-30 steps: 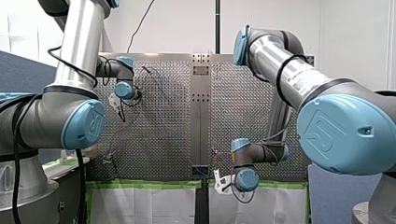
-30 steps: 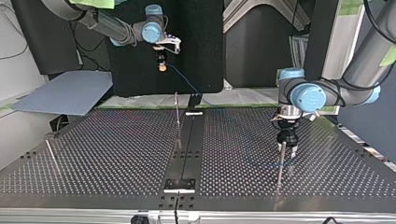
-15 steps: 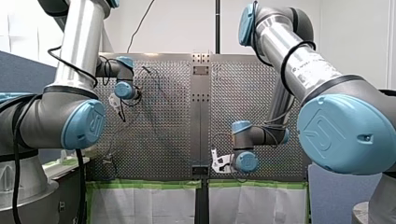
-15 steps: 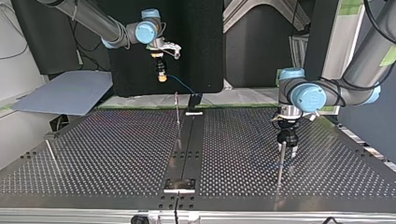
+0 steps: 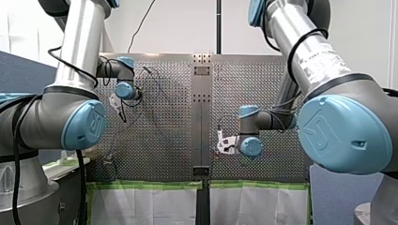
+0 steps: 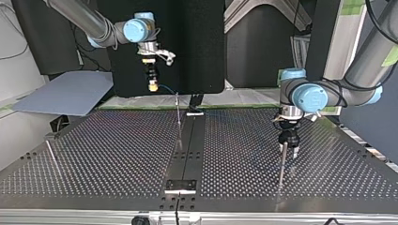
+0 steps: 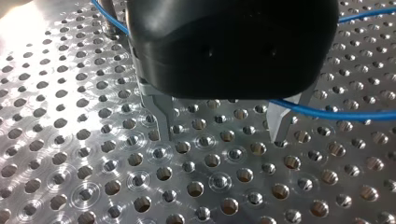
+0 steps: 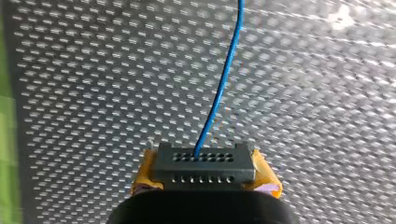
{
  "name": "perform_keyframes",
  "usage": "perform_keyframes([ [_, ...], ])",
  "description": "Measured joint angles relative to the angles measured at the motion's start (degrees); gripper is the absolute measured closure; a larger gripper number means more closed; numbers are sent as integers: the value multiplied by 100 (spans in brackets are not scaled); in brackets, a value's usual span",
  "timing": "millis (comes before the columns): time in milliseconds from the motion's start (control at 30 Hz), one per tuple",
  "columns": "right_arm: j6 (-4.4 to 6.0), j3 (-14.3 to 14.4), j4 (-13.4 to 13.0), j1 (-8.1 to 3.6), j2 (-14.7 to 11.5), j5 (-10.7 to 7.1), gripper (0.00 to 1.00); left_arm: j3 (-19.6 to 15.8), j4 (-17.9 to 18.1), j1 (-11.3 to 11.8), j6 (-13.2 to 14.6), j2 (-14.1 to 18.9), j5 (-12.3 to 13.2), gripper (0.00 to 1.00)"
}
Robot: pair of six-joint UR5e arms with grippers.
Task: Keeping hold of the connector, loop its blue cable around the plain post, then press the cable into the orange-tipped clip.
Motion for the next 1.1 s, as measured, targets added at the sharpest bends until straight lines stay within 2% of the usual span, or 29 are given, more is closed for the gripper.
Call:
perform_keyframes([
  [167,-17,14,-13,-20,30,23,100,1,-3,-1,-4,0,0,2],
  [600,-26,24,-176,-24,627,80,100,1,-23,-1,-5,0,4,2],
  [867,-15,24,-251,-24,668,60,100,0,-38,-5,-38,0,8,2],
  [1100,-19,25,-248,-25,671,52,100,-14,-162,36,-378,2,14,2],
])
